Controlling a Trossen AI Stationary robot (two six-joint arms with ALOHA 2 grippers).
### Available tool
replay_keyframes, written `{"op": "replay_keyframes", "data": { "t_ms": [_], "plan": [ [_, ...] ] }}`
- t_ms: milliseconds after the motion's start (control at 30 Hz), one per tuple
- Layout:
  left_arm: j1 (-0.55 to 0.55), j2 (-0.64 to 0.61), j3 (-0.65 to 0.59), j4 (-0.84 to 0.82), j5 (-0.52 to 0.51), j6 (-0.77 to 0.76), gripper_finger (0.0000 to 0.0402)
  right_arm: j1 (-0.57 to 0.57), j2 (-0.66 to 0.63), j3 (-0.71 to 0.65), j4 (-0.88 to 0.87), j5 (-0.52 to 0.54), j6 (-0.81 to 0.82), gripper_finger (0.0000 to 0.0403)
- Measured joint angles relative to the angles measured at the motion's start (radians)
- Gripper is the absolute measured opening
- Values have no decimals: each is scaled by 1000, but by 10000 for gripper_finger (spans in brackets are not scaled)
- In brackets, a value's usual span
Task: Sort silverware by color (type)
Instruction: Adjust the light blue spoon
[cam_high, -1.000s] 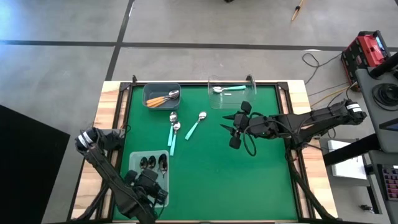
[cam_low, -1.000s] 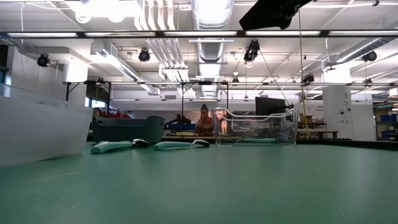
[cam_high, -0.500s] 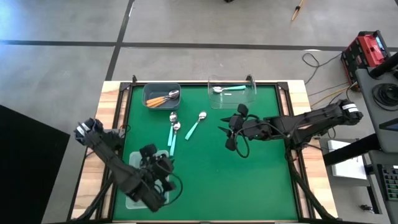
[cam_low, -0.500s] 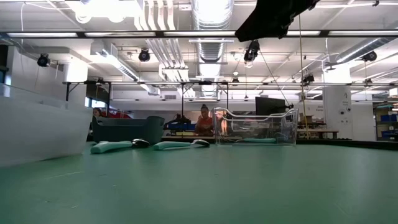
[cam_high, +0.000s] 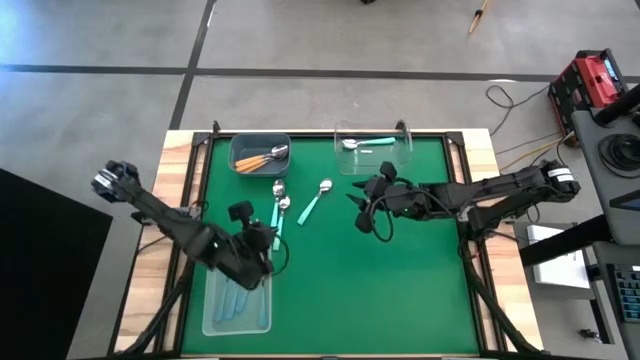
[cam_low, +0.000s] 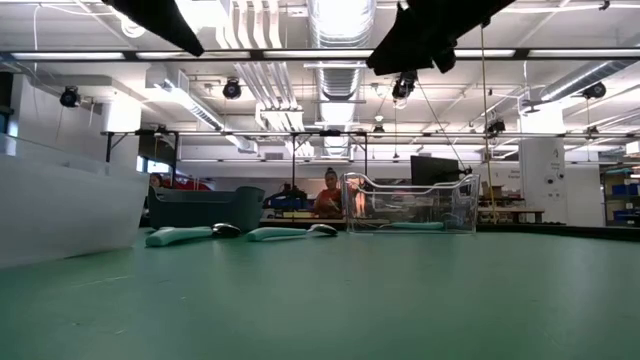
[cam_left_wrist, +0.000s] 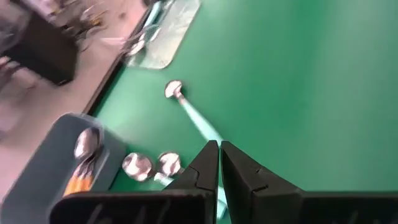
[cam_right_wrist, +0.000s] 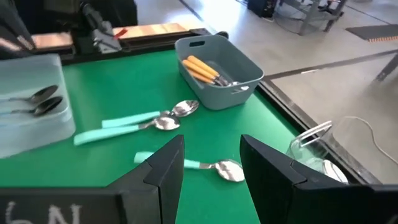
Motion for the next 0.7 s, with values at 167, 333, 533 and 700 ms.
{"op": "replay_keyframes", "data": {
  "t_ms": [167, 333, 533, 700],
  "plan": [
    [84, -174, -167, 271, 15, 255, 0, -50, 30, 0, 69, 0, 9, 148],
    [162, -314, -273, 511, 15, 528, 0, -100, 72, 0, 177, 0, 45, 148],
    [250, -442, -379, 791, 80, 887, 0, -130, 166, 0, 318, -25, 120, 148],
    [316, -522, -455, 881, 83, 1062, 0, -133, 258, 0, 384, -54, 225, 148]
  ]
}}
